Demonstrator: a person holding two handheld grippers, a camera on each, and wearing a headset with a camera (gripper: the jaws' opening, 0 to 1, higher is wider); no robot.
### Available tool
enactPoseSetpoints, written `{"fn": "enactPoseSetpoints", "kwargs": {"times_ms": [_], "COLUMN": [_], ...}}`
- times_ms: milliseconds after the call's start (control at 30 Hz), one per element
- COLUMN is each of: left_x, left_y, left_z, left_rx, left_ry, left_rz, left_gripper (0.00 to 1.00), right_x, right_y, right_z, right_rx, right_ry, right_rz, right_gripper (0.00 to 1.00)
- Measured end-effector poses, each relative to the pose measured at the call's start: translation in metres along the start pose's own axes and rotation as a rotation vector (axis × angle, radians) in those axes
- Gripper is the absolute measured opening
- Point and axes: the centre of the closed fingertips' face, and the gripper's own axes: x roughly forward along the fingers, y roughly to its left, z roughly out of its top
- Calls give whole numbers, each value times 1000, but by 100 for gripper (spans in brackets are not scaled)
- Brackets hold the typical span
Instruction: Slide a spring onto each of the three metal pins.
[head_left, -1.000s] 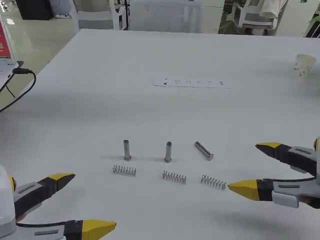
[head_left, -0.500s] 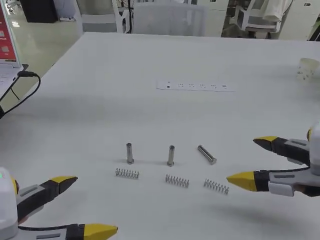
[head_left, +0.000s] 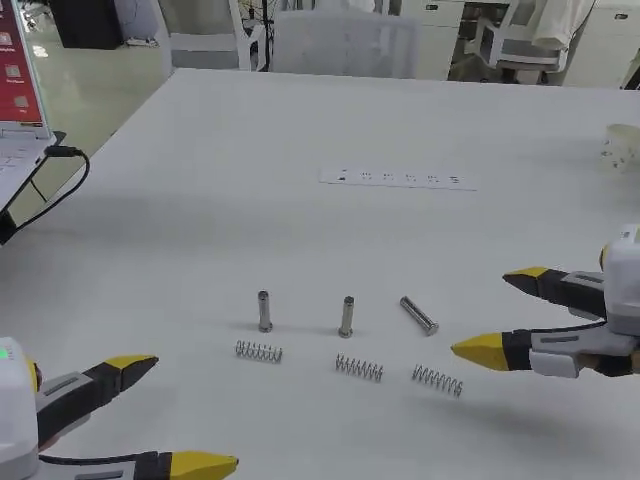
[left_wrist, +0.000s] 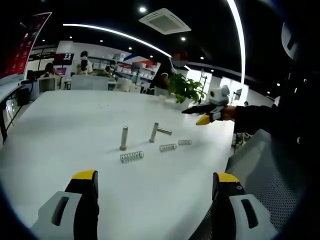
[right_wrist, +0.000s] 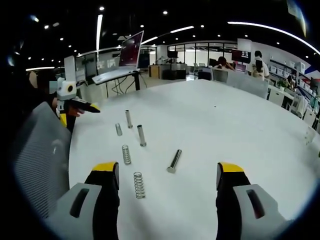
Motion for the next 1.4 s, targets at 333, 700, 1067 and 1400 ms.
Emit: {"fn": "enactPoseSetpoints", "kwargs": {"times_ms": [333,700,1067,1400], "left_x": [1,2,3,3], "left_y": [0,2,2,1], "left_z": [0,-1,-2,-3], "left_rx": [1,-4,-7,-5], "left_ry": [4,5,5,5], "left_rz": [-4,-3,-5,-6], "left_gripper": [91,91,90,90], "right_x": [11,23,32,46], "right_y": [-9,-15,-17,-14], "right_z": [1,2,3,6], "right_rx": [1,0,-1,-1], "right_ry": [27,51,69,79], "right_rz": [-2,-3,1,17], "right_gripper": [79,77,77,76]}}
